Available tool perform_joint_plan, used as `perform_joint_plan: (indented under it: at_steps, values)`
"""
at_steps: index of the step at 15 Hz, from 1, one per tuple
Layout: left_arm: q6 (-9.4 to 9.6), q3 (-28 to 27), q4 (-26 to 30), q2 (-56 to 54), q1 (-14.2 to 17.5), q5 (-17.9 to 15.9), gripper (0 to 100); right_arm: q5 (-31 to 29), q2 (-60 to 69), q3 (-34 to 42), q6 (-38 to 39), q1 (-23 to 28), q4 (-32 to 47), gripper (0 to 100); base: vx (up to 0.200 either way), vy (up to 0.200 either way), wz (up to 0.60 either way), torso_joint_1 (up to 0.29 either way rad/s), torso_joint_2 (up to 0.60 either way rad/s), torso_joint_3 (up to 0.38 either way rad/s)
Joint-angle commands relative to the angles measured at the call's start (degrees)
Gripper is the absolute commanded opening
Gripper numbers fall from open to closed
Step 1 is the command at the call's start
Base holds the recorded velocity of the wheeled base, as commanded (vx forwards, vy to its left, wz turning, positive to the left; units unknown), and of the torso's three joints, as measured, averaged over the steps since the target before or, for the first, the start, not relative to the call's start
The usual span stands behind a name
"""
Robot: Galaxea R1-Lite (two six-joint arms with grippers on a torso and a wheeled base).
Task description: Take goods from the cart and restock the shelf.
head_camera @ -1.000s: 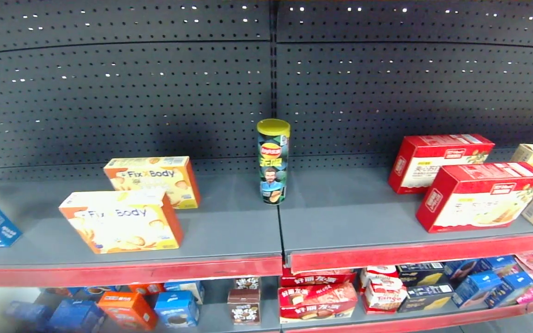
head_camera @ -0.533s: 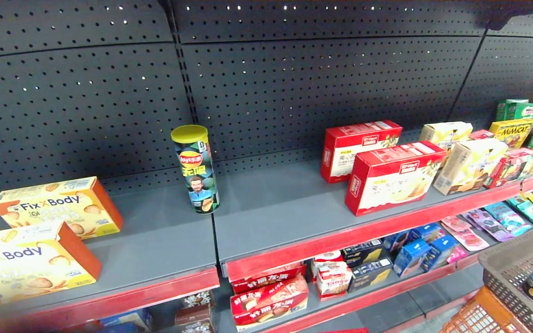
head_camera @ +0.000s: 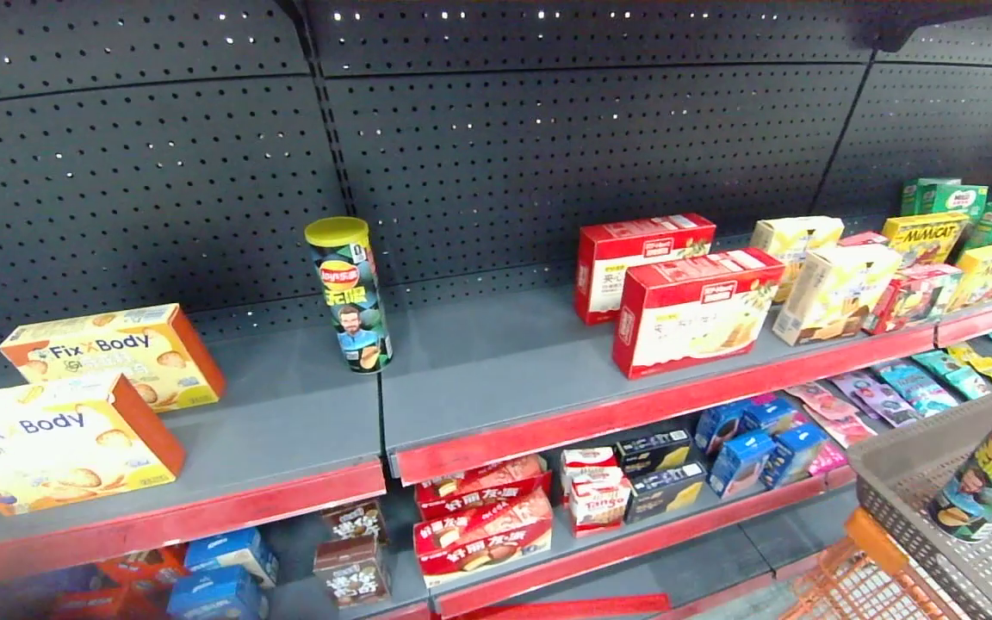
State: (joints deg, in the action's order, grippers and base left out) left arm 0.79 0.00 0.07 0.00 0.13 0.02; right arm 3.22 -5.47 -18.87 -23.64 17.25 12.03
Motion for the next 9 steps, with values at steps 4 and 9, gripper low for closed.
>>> perform_joint_plan:
  at_steps: [4,9]
  values:
    - [-0.09,-0.09,0.01,0.0,-0.05,0.06,100,-0.05,0.02,1.03,-0.01,0.06,0.01,100,0.0,0.0,0.0,0.0,0.0,0.0]
    - [-0.18,-0.09,0.1,0.0,-0.05,0.06,100,-0.05,-0.06,2.17,0.17,0.06,-0.17,100,0.0,0.0,0.0,0.0,0.0,0.0]
